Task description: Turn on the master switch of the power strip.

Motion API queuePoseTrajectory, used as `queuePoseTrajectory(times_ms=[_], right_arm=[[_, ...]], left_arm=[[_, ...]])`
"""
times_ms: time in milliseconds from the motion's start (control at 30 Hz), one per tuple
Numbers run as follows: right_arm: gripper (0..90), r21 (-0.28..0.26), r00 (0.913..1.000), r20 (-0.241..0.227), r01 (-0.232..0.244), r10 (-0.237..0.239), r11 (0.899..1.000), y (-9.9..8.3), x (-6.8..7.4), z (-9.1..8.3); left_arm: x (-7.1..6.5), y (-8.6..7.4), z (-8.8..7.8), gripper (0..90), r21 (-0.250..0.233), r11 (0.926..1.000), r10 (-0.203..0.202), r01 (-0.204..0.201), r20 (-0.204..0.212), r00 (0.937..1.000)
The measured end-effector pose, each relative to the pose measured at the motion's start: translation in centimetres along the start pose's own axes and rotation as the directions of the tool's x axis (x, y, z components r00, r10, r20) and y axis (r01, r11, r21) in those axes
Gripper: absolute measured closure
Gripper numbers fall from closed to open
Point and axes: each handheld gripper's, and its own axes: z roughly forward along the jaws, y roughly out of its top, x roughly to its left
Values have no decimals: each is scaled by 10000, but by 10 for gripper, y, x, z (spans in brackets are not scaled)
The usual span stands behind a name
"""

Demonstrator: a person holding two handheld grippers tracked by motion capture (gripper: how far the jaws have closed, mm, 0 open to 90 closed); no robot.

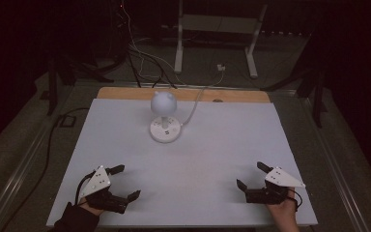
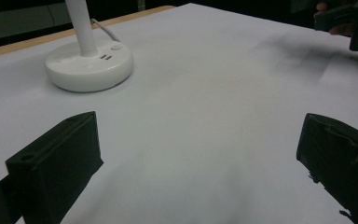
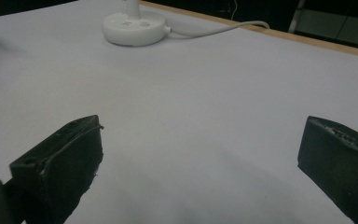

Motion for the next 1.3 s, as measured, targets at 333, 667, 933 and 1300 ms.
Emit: queuePoseTrajectory(times_ms=[333, 667, 933, 1300], right_arm=[[0, 25, 10000, 26, -18, 18, 10000, 0, 1, 0], [0, -92, 10000, 30, -7, 8, 10000, 1, 2, -2], [0, -145, 10000, -17, -68, 68, 9999, 1, 3, -2], [0, -151, 9999, -102, -96, 95, 9998, 2, 5, -2]], left_arm=[[-1, 1, 0, 2, 108, 9999, -3, 3, -71, 10000], [-5, 7, 0, 2, 282, 9996, 12, -10, -70, 10000], [-7, 13, 3, 2, 287, 9995, -108, 103, 197, 9997], [-6, 34, 3, 2, 299, 9994, -161, 158, 104, 9998]])
